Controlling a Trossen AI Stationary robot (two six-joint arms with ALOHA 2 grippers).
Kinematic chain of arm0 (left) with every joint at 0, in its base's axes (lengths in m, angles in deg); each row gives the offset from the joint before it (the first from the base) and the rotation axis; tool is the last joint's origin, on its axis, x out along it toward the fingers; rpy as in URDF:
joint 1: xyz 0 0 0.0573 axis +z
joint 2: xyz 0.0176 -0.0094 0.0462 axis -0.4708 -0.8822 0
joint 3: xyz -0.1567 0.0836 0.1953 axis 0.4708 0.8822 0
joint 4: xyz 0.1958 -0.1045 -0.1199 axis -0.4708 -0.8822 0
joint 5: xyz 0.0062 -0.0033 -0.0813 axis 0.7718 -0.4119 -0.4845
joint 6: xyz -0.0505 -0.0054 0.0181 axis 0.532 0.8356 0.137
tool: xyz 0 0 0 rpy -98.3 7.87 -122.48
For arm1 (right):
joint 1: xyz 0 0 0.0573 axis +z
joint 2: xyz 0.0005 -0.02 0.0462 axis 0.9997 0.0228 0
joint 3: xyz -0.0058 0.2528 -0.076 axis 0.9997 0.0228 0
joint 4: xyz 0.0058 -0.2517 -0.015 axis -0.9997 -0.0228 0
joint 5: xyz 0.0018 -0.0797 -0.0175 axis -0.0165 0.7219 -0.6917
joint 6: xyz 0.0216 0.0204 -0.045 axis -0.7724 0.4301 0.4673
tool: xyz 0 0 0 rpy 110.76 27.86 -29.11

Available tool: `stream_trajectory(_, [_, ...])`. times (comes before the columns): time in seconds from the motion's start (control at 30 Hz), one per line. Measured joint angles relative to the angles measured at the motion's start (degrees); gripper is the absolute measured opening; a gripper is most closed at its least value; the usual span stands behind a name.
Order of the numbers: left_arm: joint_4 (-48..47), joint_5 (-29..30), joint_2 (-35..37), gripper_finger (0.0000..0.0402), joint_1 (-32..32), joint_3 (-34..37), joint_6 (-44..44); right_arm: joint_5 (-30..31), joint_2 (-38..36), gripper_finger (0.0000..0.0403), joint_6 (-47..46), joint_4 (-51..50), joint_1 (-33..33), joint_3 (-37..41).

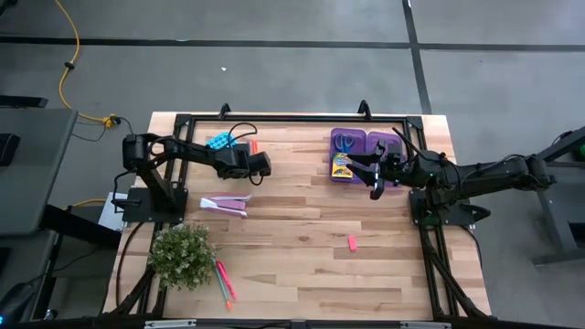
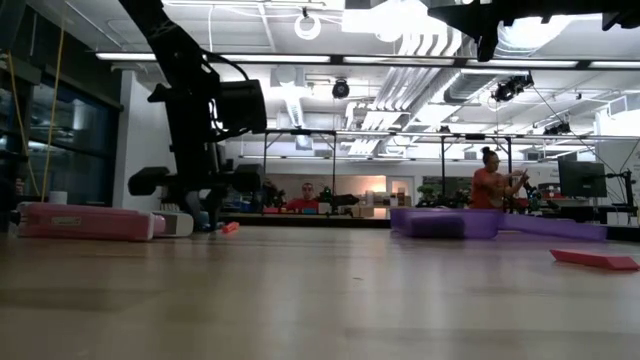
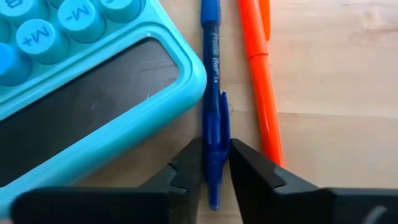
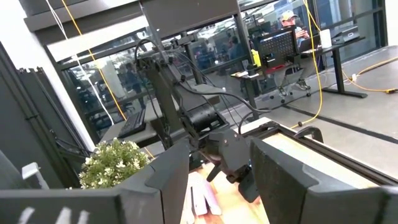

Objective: Pack school essentials
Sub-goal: Put the blue pen into the violet supply box

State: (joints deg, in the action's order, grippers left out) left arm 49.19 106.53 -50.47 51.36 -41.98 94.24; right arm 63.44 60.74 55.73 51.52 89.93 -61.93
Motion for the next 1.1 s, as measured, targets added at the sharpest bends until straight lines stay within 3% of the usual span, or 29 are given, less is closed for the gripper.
stream_trajectory(0.2, [1.1, 0.2, 0.1, 0.0018, 0.0, -0.1, -1.0, 0.0, 0.0, 0.0163, 0.0, 0.0, 0.0, 0.0])
stream_trajectory(0.53, [0.7, -0.1, 0.1, 0.0014, 0.0, -0.1, -2.9, 0.0, 0.0, 0.0163, 0.0, 0.0, 0.0, 0.0])
stream_trajectory(1.1, [0.0, -1.8, 1.0, 0.0066, -0.1, 0.1, -7.8, 0.9, 0.0, 0.0163, 0.0, -0.6, 0.0, 0.0])
